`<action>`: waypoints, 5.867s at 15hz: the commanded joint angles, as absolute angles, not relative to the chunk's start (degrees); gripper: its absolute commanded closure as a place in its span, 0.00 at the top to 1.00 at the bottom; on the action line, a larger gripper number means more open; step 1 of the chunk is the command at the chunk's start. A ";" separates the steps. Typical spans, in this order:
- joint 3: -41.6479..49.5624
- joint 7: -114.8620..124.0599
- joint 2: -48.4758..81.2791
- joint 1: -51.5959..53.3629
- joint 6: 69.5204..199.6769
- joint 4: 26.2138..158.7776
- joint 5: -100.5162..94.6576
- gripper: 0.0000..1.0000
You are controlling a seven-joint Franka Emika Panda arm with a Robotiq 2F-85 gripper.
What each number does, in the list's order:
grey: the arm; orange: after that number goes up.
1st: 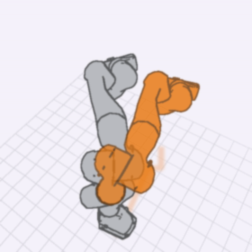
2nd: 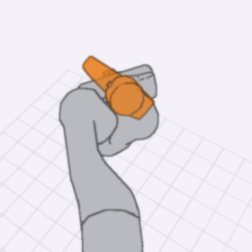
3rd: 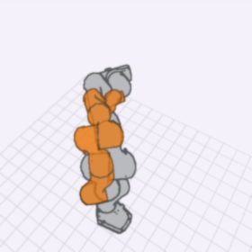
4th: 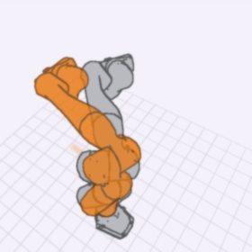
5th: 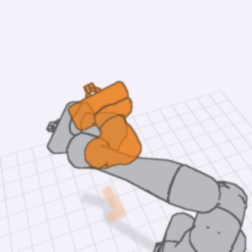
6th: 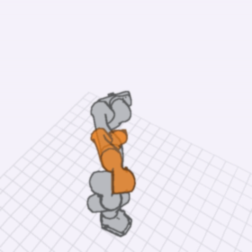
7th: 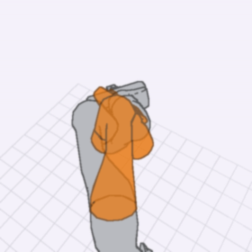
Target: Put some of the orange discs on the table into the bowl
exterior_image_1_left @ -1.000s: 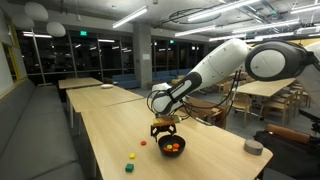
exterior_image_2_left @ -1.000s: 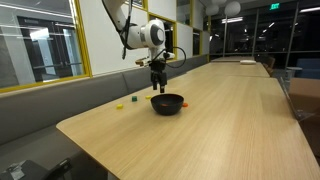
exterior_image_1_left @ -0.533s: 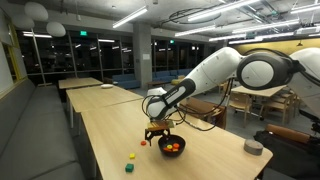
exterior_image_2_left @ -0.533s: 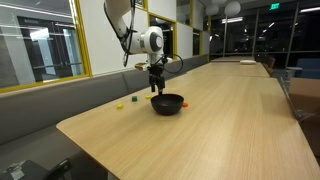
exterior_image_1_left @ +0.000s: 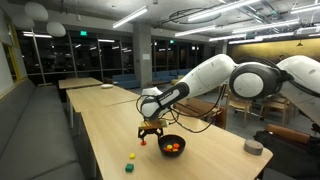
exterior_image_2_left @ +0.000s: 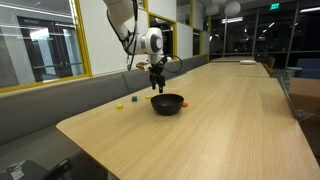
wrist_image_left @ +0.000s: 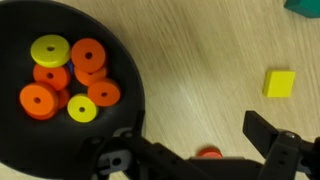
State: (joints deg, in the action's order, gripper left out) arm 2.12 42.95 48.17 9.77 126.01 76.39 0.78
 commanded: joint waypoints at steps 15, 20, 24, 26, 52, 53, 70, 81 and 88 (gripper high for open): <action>3.30 41.58 68.48 10.51 121.88 47.87 0.84 1.00; 3.98 42.11 72.29 9.63 120.13 41.56 0.78 1.00; 4.34 42.47 74.74 8.92 118.75 37.57 0.63 1.00; 4.46 42.57 75.62 8.65 118.27 36.19 0.58 1.00; 6.15 45.82 80.50 6.49 114.18 28.89 0.41 1.00; 6.17 45.93 80.50 6.43 114.15 28.89 0.39 1.00; 7.21 45.77 78.87 6.71 111.10 29.45 -0.11 0.19; 9.22 46.64 73.82 10.74 104.08 29.03 -2.88 0.18; 14.53 43.65 69.52 14.67 87.92 30.39 -10.40 0.18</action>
